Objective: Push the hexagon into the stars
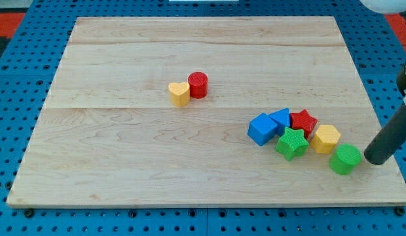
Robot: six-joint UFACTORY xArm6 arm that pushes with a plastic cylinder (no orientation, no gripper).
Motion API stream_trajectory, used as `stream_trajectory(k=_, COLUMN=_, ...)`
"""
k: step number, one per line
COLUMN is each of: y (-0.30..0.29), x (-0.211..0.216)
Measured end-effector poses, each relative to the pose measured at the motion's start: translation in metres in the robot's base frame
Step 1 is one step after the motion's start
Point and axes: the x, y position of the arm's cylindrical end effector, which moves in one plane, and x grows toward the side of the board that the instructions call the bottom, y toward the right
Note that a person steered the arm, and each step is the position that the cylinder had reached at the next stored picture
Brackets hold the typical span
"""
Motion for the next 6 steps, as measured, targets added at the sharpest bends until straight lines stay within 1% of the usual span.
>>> stream_trajectory(k=3, y=-0.052, x=-0.052)
stream_trajectory(k=4, y=-0.057, x=-0.057)
stream_trajectory(k=6, y=-0.053, x=-0.033)
